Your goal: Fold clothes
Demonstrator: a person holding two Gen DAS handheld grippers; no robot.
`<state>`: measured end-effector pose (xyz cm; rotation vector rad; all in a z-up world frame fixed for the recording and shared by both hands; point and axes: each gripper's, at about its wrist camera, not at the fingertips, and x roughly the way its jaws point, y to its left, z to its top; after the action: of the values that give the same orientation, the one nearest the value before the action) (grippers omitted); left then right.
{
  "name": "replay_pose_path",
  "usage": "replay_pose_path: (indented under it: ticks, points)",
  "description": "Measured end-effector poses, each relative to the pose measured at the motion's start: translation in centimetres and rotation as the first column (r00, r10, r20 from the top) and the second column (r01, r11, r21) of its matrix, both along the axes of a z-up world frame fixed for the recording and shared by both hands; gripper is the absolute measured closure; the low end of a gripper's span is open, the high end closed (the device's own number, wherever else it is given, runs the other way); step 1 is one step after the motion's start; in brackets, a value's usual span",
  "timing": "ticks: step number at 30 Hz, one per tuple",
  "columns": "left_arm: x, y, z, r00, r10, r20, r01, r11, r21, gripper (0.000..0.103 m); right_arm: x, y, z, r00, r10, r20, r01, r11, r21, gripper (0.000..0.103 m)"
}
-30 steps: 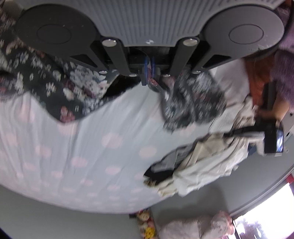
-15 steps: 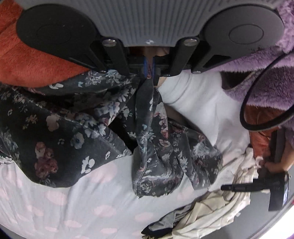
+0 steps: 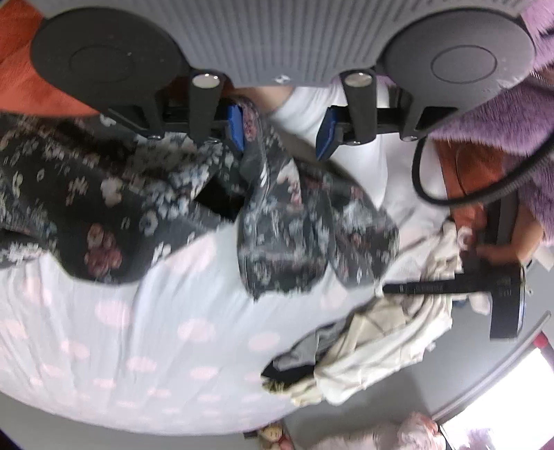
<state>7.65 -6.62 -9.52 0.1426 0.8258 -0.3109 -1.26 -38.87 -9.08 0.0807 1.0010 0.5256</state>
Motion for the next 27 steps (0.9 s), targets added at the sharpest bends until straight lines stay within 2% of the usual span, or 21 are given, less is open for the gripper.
replay_pose_path:
  ticks: [6, 9, 13, 16, 20, 22, 23, 24, 27]
  points:
    - [-0.1, -0.6, -0.6, 0.999, -0.009, -0.031, 0.009, 1.000, 0.001, 0.063, 2.2, 1.4, 0.7, 0.996, -0.027, 0.087, 0.027, 1.000, -0.004, 0.050]
    - [-0.2, -1.0, -0.8, 0.999, -0.021, -0.042, 0.022, 1.000, 0.005, 0.063, 4.2, 2.2, 0.4, 0.994, -0.053, 0.092, 0.053, 0.999, -0.005, 0.050]
    - [-0.4, -1.1, -1.0, 0.998, -0.021, -0.054, 0.022, 1.000, 0.014, 0.063, 7.5, 3.4, -0.8, 0.994, -0.092, 0.057, 0.094, 0.995, -0.021, 0.050]
    - [-0.4, -1.1, -1.1, 0.998, -0.016, -0.061, 0.017, 1.000, 0.016, 0.063, 9.2, 4.1, -2.5, 0.996, -0.087, 0.001, 0.087, 0.996, -0.035, 0.038]
    - [-0.6, -0.8, -1.1, 0.998, -0.011, -0.064, 0.012, 1.000, 0.012, 0.063, 10.1, 4.6, -5.1, 0.992, -0.097, -0.083, 0.094, 0.995, -0.039, 0.038]
    - [-0.7, -0.6, -1.1, 0.998, -0.006, -0.066, 0.007, 1.000, 0.012, 0.062, 10.0, 4.6, -5.8, 0.988, -0.104, -0.117, 0.104, 0.995, -0.001, 0.052]
    - [-0.7, -0.4, -1.1, 0.998, -0.002, -0.067, 0.003, 1.000, 0.012, 0.062, 9.8, 4.5, -5.8, 0.987, -0.101, -0.124, 0.106, 0.994, 0.030, 0.075]
    - [-0.7, -0.3, -1.1, 0.998, 0.002, -0.069, -0.001, 1.000, 0.011, 0.062, 9.4, 4.5, -5.6, 0.988, -0.099, -0.123, 0.106, 0.993, 0.060, 0.087]
    - [-0.8, 0.2, -1.0, 0.998, 0.017, -0.067, -0.016, 1.000, 0.003, 0.062, 7.9, 5.1, -3.7, 0.996, -0.067, -0.053, 0.072, 0.992, 0.108, 0.092]
